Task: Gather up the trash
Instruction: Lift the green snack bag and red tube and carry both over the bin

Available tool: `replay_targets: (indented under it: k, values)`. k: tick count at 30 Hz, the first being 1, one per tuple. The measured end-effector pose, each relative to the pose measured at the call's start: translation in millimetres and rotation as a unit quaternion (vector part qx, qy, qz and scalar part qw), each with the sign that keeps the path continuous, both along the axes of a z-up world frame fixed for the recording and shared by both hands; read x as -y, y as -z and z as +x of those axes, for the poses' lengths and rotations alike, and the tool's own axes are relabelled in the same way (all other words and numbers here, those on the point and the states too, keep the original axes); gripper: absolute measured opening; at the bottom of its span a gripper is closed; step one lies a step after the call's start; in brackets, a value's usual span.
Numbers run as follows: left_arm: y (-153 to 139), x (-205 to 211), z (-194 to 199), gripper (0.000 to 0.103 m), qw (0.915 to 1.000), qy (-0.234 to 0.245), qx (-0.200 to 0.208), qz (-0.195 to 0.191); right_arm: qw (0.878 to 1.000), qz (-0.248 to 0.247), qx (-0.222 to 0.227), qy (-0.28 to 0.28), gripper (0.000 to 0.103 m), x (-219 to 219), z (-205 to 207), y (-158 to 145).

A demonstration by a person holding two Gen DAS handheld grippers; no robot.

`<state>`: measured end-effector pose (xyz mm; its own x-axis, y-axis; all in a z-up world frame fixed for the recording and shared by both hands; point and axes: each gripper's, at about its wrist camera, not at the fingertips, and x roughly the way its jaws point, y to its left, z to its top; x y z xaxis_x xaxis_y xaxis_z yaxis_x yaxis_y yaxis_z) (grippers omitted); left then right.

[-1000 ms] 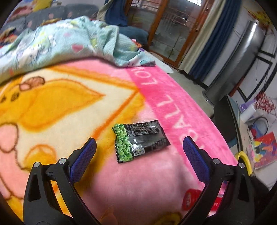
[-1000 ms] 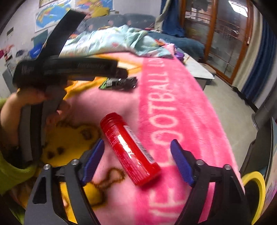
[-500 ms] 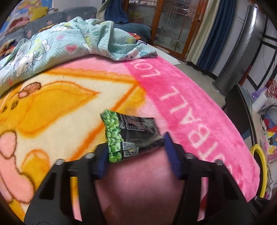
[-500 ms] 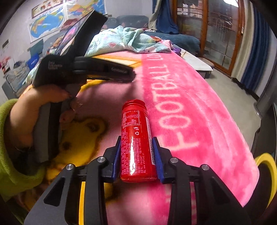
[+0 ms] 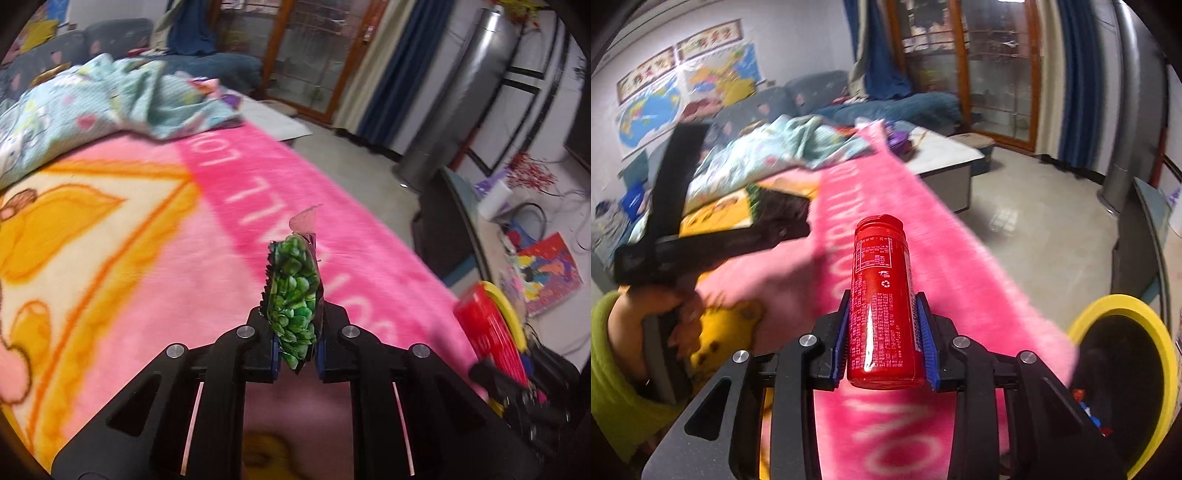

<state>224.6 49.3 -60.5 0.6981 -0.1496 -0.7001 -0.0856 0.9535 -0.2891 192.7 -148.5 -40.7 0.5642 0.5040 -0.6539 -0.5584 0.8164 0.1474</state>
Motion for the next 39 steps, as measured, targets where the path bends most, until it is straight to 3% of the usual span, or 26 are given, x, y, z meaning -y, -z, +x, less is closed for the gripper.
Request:
replay_targets:
  k: [18,39]
  values:
    - [-35.1,98.2,-6.5,0.008,0.9915,0.125,0.036,-0.005,0.989,0.04,-0.002,0.141,0.031,105.2,24.3,-9.3]
    - [-38.1,182.8,-14.9,0.008,0.9742,0.221,0.041,0.02,0.968,0.072,-0.016,0.24,0.031,196.4,17.6,-0.3]
